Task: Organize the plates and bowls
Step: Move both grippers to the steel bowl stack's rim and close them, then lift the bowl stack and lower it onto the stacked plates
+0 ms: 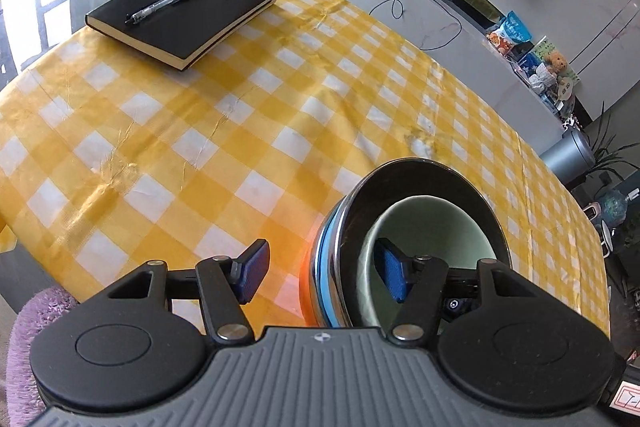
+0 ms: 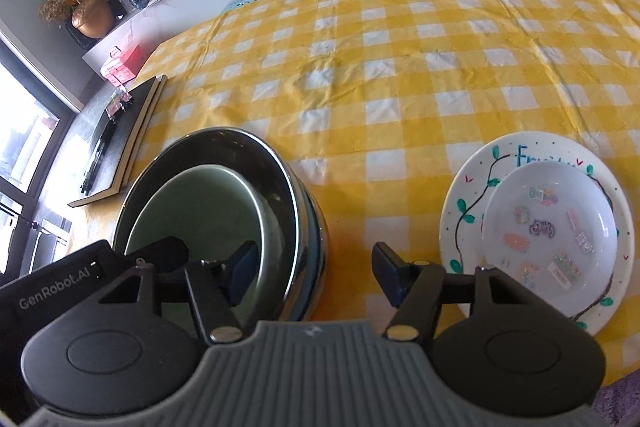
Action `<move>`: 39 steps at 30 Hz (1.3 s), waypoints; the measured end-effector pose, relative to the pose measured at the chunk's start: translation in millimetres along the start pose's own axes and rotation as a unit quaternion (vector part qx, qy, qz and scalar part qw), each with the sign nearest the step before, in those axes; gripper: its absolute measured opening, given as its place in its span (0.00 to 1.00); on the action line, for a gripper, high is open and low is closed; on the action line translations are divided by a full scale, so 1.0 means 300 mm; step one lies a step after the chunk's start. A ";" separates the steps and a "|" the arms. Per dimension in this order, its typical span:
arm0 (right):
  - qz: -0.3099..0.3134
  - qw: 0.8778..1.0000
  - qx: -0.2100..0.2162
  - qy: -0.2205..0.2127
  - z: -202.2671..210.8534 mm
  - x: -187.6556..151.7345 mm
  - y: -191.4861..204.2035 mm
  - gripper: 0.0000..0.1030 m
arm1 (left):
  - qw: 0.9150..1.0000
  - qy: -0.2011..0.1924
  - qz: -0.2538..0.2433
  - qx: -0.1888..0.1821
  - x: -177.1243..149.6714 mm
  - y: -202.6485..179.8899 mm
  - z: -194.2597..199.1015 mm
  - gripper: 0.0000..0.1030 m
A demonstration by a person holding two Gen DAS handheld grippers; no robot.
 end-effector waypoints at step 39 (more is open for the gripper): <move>-0.102 0.992 0.080 -0.001 0.053 0.019 -0.037 0.37 | 1.000 0.020 -0.006 -0.015 -0.022 -0.076 0.046 0.44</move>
Point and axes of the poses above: each gripper's, at about its wrist camera, not at the fingertips, and z roughly against the way its jaws point, y to its left, x to its top, the point moved 10 cm from there along -z, roughly the way its jaws point, and after that the axes turned 11 degrees about x, right-handed, at the moved point
